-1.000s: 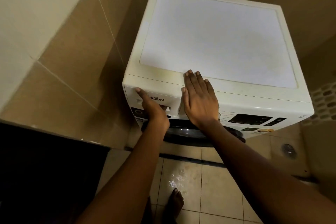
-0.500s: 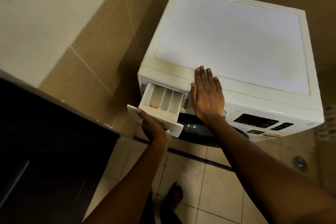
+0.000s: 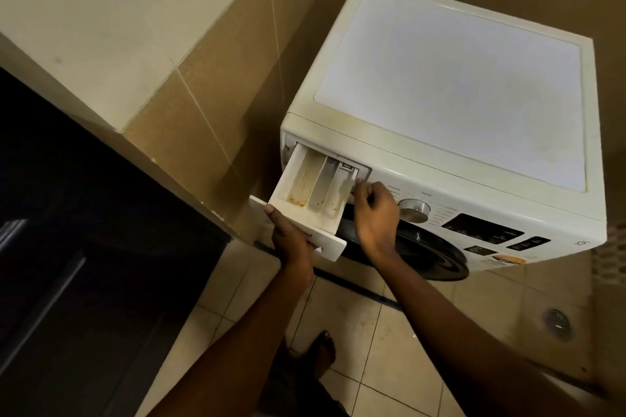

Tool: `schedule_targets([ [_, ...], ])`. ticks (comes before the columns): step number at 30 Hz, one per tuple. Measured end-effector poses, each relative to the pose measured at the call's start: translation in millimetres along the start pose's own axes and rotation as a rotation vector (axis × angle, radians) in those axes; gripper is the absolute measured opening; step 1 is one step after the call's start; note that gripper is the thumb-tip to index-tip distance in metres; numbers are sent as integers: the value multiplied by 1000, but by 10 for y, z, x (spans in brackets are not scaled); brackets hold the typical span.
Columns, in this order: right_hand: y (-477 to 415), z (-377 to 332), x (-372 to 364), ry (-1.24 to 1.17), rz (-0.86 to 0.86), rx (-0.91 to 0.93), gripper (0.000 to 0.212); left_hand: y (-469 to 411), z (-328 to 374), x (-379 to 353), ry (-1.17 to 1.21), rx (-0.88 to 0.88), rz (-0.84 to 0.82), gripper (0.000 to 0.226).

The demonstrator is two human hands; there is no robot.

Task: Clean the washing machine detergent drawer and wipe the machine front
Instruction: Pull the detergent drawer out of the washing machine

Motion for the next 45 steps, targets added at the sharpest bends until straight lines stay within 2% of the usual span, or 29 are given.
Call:
schedule_targets([
  [2, -57, 178, -238, -53, -145, -348, 41, -12, -6, 6, -15, -7, -7, 49],
  [4, -154, 284, -469, -182, -311, -608, 56, -28, -10, 8, -24, -22, -17, 48],
  [6, -275, 327, -610, -278, -368, -726, 71, -26, -1, 5, -32, -29, -28, 53],
  [8, -371, 320, -673, -345, -358, -761, 74, -31, -8, 6, -22, -26, -38, 59],
  [11, -422, 289, -742, -448, -301, -771, 73, -37, 10, 25, 1, -28, -53, 64],
  [15, -302, 301, -713, -356, -245, -752, 77, 20, 19, 124, 18, -28, -74, 66],
  [18, -79, 267, -685, -311, -262, -720, 80, 151, 51, 295, 23, -26, -81, 69],
  [23, 501, 216, -791, -300, -335, -732, 62, 254, 271, 779, 2, -103, -49, 66],
  [26, 782, 99, -830, -401, -391, -760, 54, 212, 410, 1034, -56, -122, -60, 63],
  [28, 900, 22, -788, -480, -410, -731, 56, 187, 492, 1130, -72, -90, -71, 70],
  [30, 891, 19, -675, -523, -348, -666, 51, 132, 598, 1152, -65, -76, -50, 74],
  [32, 827, 27, -398, -555, -143, -604, 46, 196, 769, 1095, -75, -91, -77, 61],
  [34, 714, 31, -34, -465, 67, -530, 49, 212, 881, 1014, -120, -95, -109, 47],
  [36, 611, 9, 277, -294, 129, -442, 50, 205, 904, 930, -202, -55, -198, 48],
  [37, 579, -10, 388, -208, 99, -391, 48, 219, 919, 886, -234, -29, -250, 54],
  [40, 599, -65, 540, 41, -95, -286, 44, 58, 834, 808, -330, 31, -365, 92],
  [42, 704, -67, 611, 116, -136, -278, 39, 41, 805, 692, -408, 24, -427, 87],
  [45, 926, 0, 808, 84, 2, -341, 33, 302, 892, 443, -471, -10, -526, 67],
])
Point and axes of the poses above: each hand's wrist, its own y-axis away from the middle knuckle, its own x-axis out of the back of the hand, z = x × y, the point moved 5 cm from there along -y, towards the middle knuckle, and after that the axes turned 1 degree about y, right-handed, at the moved point
